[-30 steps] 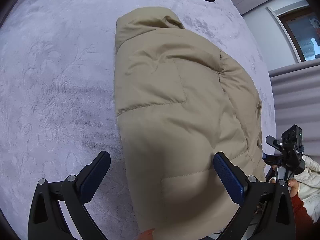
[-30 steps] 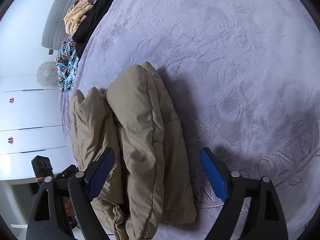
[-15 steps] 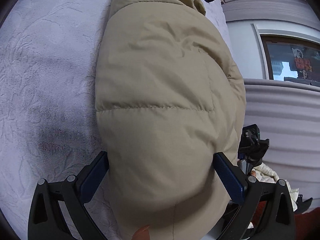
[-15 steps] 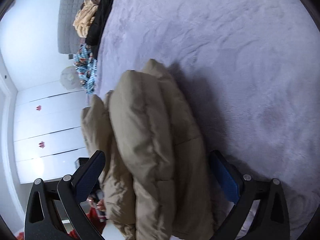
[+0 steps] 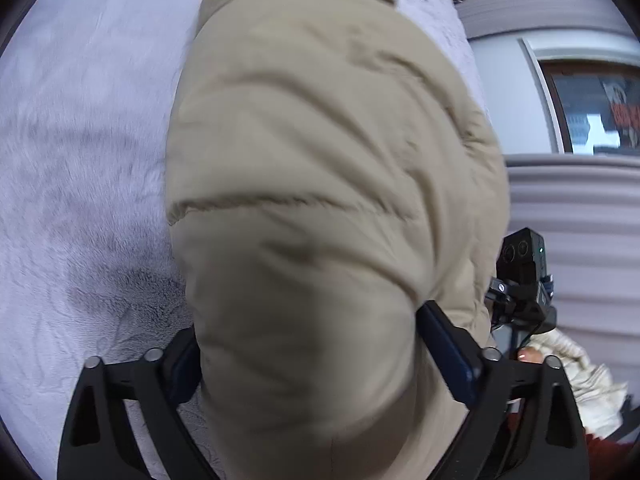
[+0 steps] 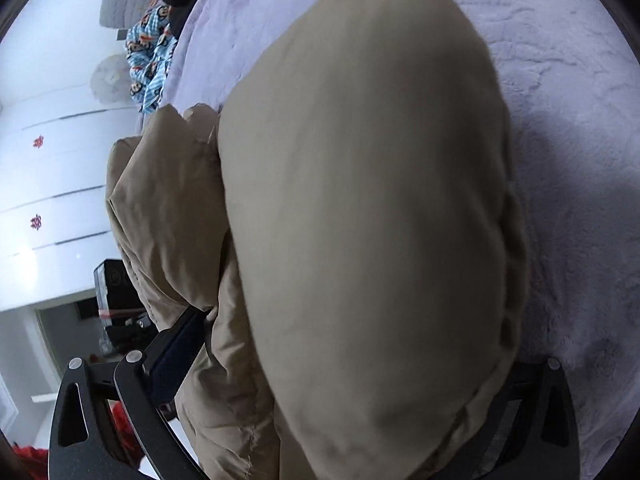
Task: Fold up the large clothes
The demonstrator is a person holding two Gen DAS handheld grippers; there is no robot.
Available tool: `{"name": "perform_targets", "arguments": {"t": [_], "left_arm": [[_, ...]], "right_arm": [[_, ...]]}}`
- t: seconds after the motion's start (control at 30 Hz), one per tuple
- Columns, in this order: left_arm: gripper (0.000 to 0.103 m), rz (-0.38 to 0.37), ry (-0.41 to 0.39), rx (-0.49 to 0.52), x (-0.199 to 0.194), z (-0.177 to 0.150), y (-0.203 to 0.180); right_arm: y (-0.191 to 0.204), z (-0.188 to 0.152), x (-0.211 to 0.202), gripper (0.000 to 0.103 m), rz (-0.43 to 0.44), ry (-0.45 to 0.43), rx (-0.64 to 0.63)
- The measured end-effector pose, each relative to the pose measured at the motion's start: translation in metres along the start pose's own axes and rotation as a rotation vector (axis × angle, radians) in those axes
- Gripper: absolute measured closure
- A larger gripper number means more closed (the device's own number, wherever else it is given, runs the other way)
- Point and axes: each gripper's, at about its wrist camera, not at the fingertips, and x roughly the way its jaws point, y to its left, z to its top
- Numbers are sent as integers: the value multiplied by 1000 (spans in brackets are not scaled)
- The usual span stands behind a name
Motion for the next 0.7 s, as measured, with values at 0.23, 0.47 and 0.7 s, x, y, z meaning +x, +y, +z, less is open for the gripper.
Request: {"name": "perform_targets", "arguments": {"t": [0.23,0.47,0.7], "left_arm": [[34,-14,-87,82,-44,-5,-18],[34,-30,-202,89,-123,5,11],[34,26,-252,102,-213,25,88]], "right_arm": [[43,-17,-16,45,72,-58,-70],[123,-19,5,45,114,-98,-177],[203,-13,82,45,140,-106,-224]]}}
